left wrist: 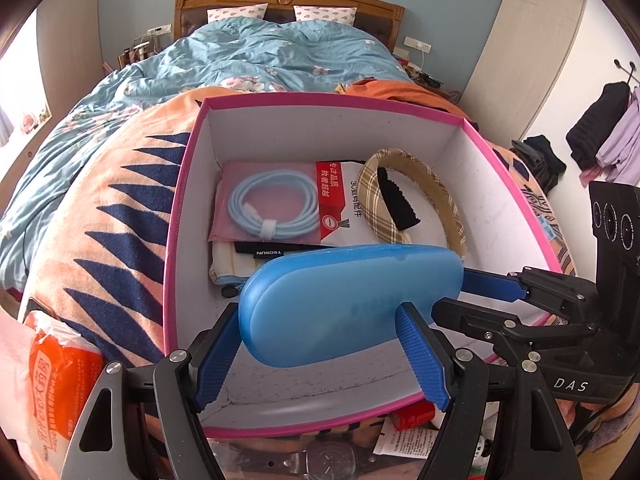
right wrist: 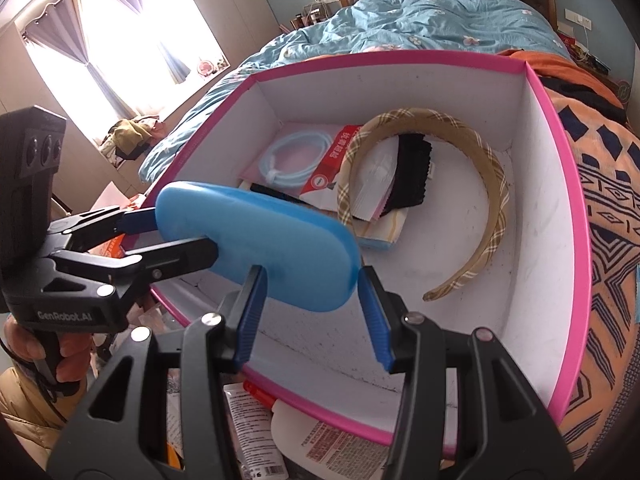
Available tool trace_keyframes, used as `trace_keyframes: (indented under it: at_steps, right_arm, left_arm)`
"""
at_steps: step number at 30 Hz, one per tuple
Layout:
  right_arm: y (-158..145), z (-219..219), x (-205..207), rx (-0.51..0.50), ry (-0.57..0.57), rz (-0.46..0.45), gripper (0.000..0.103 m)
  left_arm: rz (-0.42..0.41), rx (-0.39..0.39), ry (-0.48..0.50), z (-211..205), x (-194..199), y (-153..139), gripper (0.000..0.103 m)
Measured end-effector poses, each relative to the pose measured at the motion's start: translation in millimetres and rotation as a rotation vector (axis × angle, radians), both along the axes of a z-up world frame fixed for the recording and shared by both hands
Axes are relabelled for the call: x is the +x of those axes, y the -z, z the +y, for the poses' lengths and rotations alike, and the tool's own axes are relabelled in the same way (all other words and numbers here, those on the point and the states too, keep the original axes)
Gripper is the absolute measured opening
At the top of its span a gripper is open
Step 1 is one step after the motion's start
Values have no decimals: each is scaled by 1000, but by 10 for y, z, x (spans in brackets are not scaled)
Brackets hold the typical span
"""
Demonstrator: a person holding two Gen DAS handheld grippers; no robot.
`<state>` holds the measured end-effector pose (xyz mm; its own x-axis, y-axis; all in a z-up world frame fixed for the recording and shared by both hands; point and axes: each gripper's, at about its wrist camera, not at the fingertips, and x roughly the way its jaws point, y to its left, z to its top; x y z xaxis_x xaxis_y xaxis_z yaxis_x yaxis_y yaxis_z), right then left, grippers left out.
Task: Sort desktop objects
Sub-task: 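Lower the glasses case into the box and open both grippers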
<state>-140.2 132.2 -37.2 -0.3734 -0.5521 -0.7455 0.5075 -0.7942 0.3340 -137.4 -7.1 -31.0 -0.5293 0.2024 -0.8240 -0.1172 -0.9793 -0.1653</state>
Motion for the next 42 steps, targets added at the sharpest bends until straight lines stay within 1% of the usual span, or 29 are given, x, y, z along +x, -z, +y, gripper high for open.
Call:
trace_keyframes:
  at_steps: [3, 6, 8, 14, 17, 22, 29, 31, 37, 42]
  right_arm:
    - [22, 11, -22, -7, 0, -15, 50]
    - [33, 7, -32, -3, -1, -20, 50]
    - [42, 4, -40, -3, -5, -26, 50]
    - [92, -18, -89, 0, -8, -51, 50]
    - [116, 3, -113, -5, -1, -67, 50]
    - [124, 43, -133, 9, 11, -72, 50]
    - [158, -36, -162, 46, 11, -103, 50]
    - [173, -91, -175, 53, 2, -118, 50]
    - [188, -216, -185, 50, -24, -154, 50]
    - [190, -275, -176, 23, -33, -172, 51]
  left_arm:
    - [-3, -6, -1, 3, -1, 2, 77]
    - [-8, -36, -3, 30, -1, 16, 74]
    - [-13, -51, -2, 49, -7, 25, 74]
    - [-9, -60, -1, 63, -1, 36, 74]
    - [9, -52, -5, 30, 18, 24, 74]
    - [38, 21, 6, -69, 53, -22, 74]
    - [76, 42, 31, -96, 125, -57, 76]
    - [89, 37, 29, -106, 147, -78, 80]
    - [127, 67, 27, -167, 222, -152, 81]
    - [151, 70, 39, -157, 290, -203, 82]
